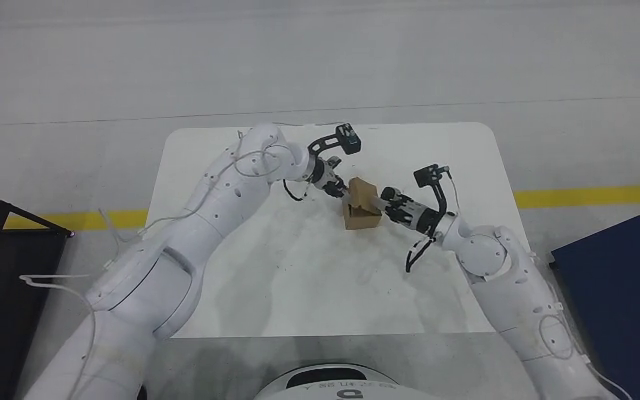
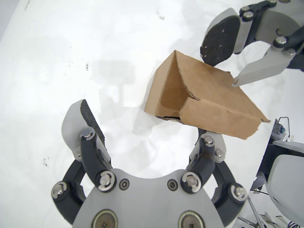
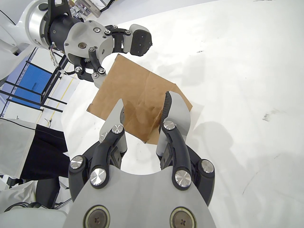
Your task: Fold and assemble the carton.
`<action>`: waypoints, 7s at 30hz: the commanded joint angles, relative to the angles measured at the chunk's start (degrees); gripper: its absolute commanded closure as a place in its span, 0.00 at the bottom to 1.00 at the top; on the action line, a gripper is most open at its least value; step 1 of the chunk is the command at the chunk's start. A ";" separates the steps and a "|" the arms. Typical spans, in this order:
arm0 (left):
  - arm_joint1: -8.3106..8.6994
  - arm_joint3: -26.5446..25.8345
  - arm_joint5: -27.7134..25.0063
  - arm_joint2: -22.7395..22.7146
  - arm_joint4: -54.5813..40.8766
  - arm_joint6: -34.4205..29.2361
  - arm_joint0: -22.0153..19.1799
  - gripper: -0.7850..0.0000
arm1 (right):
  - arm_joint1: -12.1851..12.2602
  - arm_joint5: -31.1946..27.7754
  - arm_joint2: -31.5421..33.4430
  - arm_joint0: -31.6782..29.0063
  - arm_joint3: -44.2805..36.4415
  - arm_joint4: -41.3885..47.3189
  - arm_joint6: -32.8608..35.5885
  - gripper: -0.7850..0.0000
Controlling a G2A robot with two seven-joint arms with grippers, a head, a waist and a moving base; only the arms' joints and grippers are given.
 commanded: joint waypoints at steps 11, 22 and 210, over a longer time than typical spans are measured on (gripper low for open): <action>1.64 5.13 -1.58 -4.79 -2.34 4.43 -1.27 0.00 | 0.94 4.93 3.94 -7.01 -16.65 -21.53 -11.65 0.20; 9.34 5.40 -8.55 -19.46 -7.80 15.34 4.37 0.00 | -0.16 13.79 -5.66 -5.16 -21.02 -36.28 -7.09 0.13; -6.66 21.00 -7.19 -0.16 13.77 20.92 -5.22 0.00 | -3.64 13.49 -1.48 2.30 1.88 -4.72 -0.99 0.60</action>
